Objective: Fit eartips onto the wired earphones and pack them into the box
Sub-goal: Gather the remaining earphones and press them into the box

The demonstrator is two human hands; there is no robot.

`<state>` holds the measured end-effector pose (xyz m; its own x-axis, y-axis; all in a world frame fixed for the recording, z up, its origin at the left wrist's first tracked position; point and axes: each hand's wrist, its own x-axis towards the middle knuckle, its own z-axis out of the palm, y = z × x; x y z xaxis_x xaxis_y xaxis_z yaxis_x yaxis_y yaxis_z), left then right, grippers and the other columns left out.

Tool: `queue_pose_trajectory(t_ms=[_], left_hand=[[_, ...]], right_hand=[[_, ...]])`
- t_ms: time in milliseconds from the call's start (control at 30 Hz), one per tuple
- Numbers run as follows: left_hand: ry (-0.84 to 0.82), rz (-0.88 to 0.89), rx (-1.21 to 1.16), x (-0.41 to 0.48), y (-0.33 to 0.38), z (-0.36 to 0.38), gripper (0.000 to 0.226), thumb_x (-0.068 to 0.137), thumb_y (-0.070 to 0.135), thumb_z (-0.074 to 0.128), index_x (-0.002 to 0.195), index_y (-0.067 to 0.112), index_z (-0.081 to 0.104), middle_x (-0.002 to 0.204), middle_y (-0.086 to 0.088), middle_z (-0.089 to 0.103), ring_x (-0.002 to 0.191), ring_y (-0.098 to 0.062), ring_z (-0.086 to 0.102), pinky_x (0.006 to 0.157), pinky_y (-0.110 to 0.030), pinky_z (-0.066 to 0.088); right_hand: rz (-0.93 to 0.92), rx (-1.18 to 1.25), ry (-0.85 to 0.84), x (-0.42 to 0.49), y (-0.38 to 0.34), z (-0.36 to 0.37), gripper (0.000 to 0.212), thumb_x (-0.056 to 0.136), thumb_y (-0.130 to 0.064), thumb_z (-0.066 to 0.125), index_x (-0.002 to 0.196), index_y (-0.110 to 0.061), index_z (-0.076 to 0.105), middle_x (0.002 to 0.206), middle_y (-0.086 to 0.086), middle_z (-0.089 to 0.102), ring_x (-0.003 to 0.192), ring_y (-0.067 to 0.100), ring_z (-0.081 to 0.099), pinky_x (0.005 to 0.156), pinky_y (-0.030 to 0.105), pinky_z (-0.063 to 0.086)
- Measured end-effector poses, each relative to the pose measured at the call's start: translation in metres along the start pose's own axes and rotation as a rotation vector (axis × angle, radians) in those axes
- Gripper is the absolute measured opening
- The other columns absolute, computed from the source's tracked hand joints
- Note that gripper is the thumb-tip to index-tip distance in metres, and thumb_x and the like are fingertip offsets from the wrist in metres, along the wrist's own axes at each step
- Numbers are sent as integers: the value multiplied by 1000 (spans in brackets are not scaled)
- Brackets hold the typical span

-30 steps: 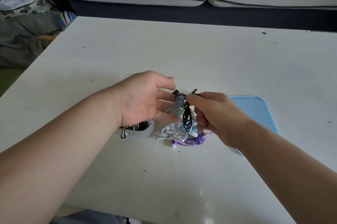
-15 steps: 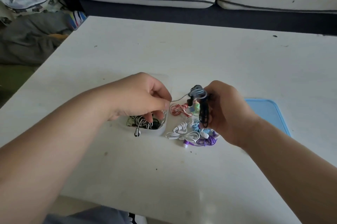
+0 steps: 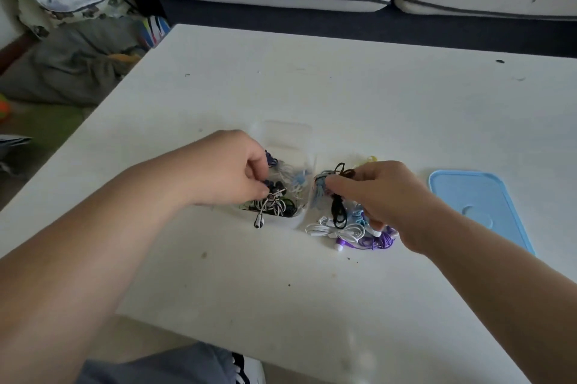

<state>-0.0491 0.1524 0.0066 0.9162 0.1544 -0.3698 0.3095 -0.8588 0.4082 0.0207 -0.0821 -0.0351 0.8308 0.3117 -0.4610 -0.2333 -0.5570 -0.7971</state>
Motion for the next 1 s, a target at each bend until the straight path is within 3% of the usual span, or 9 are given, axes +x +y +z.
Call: queue_pose_trajectory(t_ms=[67,167,267,333,533,700,800,933,1000], left_hand=[[-47,19,94,0,3,6,15,81,29,82,94,31,74,85,15,73,76,-6,70,70,-24,56],[-106,44,87,2,5,14,19,84,32,77,103,33,76,86,19,72,76,-1,67,67,-21,53],[-174,67,101,2,4,14,12,91,36,72,102,33,77,80,18,69,67,0,62,58,-18,46],[-146,76,74,1,0,7,12,95,37,68,99,30,76,81,12,71,70,-8,64,62,-22,50],[70,-102,-497,1,-12,-16,22,101,29,57,93,26,77,81,6,68,71,-13,56,65,-29,40],[38,-116,-942,-1,-2,-18,25,96,17,52,95,-2,69,66,-13,53,60,-25,47,57,-35,37],[-107,-90,-1079,-5,6,-22,22,96,20,49,88,4,62,62,-12,46,58,-26,42,57,-35,36],[-318,-26,-1101,-9,12,-19,48,90,56,63,79,10,67,67,-12,48,59,-26,50,58,-34,37],[-356,7,-1103,-10,16,-16,40,91,49,66,75,12,66,67,-11,50,61,-26,54,57,-33,35]], right_hand=[[-33,-10,57,-2,-3,4,34,80,-46,80,95,-17,74,58,-10,52,40,9,41,40,16,31],[-62,53,134,-4,-7,7,29,84,-44,75,109,-30,70,73,-9,59,50,7,52,50,21,37],[-113,87,143,-3,-9,10,18,89,-35,71,106,-30,71,57,-12,57,41,4,48,55,24,41],[-125,130,134,-1,-9,12,10,90,-28,70,99,-28,73,51,-11,53,39,7,44,55,27,41],[-70,295,53,2,-5,15,6,89,-21,72,89,-18,78,51,-5,49,46,19,39,54,33,38],[-112,376,-120,-5,-12,16,11,93,-15,69,102,-16,76,53,-4,44,50,20,35,51,34,36],[-107,438,-307,-13,-20,16,25,96,-8,62,115,-18,74,61,4,31,54,21,27,51,33,33],[-133,477,-528,-20,-24,18,32,92,-4,59,114,-20,75,71,11,17,62,27,14,52,31,30],[-169,491,-557,-22,-25,18,27,90,-7,61,110,-18,76,70,12,17,62,27,14,52,31,30]])
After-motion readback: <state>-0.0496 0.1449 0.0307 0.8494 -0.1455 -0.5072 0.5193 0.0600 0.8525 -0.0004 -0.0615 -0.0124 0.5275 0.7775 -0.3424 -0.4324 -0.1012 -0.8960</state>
